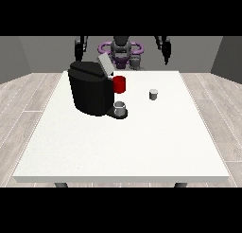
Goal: Insert the coffee pod into the coffee machine and close the lid
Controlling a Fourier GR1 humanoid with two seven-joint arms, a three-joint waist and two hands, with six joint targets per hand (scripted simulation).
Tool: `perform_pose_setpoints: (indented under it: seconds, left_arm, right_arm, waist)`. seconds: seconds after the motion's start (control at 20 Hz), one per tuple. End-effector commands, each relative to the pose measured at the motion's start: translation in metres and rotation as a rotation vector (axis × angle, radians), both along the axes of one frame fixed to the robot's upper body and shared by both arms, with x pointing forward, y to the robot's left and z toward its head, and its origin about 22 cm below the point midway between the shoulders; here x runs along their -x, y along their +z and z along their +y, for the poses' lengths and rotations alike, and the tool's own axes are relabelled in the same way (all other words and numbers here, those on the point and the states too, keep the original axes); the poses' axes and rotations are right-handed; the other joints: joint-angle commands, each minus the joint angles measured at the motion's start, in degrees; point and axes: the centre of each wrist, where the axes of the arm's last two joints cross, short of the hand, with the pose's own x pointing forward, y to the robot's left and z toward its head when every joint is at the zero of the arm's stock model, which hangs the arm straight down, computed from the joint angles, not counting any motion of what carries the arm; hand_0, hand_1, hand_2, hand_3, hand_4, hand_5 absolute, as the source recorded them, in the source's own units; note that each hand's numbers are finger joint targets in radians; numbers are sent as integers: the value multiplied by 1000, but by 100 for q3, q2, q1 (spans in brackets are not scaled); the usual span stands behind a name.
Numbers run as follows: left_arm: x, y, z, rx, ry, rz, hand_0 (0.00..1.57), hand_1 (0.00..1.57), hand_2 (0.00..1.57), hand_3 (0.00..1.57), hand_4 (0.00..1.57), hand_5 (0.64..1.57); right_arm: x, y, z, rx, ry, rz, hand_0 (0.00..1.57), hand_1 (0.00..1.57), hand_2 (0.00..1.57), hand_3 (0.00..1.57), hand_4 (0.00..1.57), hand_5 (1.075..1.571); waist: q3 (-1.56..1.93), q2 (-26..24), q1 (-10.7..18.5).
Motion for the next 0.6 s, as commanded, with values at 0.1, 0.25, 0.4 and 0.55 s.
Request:
perform_pose_setpoints:
  seconds: [0.1,0.25,0.4,0.55]
  left_arm:
    - [11,-14,2,25,-25,-36,0,0,0,0,320,1571]
    - [14,-37,-6,37,-37,-105,0,0,0,0,320,1571]
    - [-6,1,11,-130,-46,-85,0,0,0,0,0,1571]
    - [-29,14,37,-175,-5,-76,0,0,0,0,0,1571]
  right_arm:
    - [14,-15,1,-41,-8,53,0,0,0,0,128,1571]
    - [-2,13,11,-71,-27,17,0,0,0,0,128,1571]
    - [-7,8,9,-145,-204,-139,0,0,0,0,95,1571]
    - [-5,10,12,-153,-162,-159,0,0,0,0,145,1571]
  waist:
    - [95,-234,-119]
    - [93,-138,-250]
    - [99,-102,-378]
    - [96,167,-604]
